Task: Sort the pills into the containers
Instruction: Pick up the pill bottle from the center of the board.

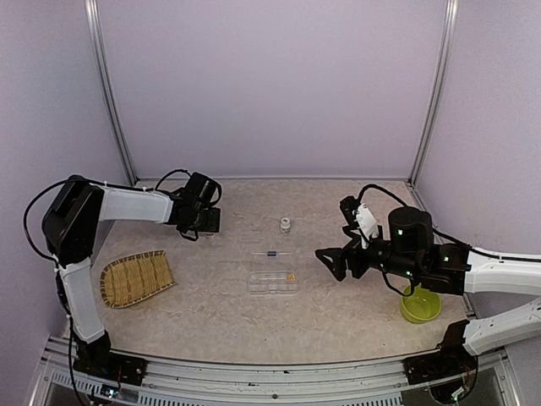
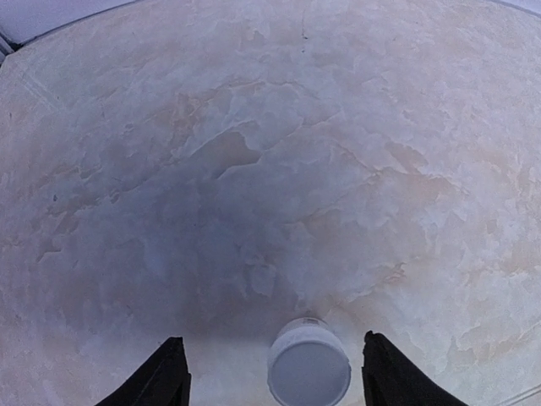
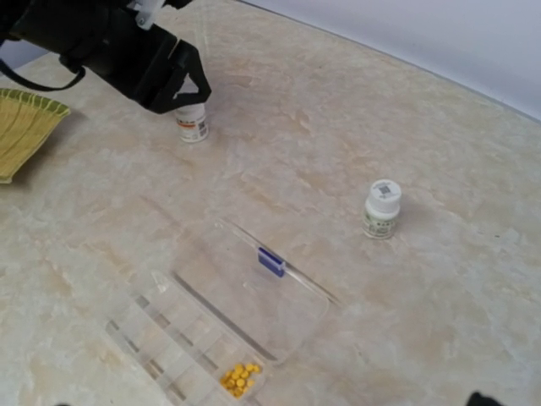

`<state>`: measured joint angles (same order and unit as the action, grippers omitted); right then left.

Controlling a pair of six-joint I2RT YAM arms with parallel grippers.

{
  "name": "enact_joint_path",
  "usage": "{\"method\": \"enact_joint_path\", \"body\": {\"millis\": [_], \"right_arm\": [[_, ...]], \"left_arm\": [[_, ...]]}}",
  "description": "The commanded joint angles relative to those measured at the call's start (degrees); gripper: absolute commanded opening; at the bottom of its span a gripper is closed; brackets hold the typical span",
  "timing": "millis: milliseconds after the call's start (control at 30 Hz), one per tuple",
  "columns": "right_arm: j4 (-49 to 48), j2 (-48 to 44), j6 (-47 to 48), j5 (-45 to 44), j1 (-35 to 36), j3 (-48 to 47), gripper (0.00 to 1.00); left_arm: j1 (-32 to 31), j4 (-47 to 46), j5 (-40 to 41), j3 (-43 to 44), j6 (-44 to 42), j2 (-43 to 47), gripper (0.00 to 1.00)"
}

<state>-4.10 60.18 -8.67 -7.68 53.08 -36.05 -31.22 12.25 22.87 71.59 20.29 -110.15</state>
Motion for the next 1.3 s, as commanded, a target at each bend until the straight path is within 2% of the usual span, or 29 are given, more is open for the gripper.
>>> {"method": "enact_joint_path", "body": {"millis": [0, 200, 533, 867, 1000, 1133, 1267], "right_arm": [[0.2, -0.4, -0.5, 0.5, -0.4, 0.3, 1.0], [0.1, 0.4, -0.3, 0.4, -0.3, 0.0, 1.0], [-0.2, 2.1, 0.4, 0.4, -0.4, -0.8, 1.0], [0.0, 3.1, 0.8, 0.5, -0.4, -1.6, 1.0], [0.1, 3.5, 1.0, 0.7, -0.4, -2.0, 1.0], [0.3, 3.3, 1.1, 0.6, -0.4, -2.1, 1.0], [0.7, 3.1, 1.6, 0.9, -0.4, -2.2, 1.0]], "left_arm": [[0.5, -2.1, -3.8, 2.9, -0.9, -1.9, 0.63], [0.4, -1.8, -5.0, 3.9, -0.7, -3.9, 0.54], [0.0, -0.8, -4.0, 3.6, -0.1, -3.2, 0.45], [-1.1, 1.6, -1.1, 3.7, 0.4, -2.4, 0.42], [-1.4, 2.0, -0.1, 3.9, 0.4, -2.8, 0.33], [-1.5, 2.3, -0.1, 3.9, 0.4, -2.6, 0.18], [-2.5, 2.1, -1.2, 3.8, -0.3, -0.7, 0.1]]}}
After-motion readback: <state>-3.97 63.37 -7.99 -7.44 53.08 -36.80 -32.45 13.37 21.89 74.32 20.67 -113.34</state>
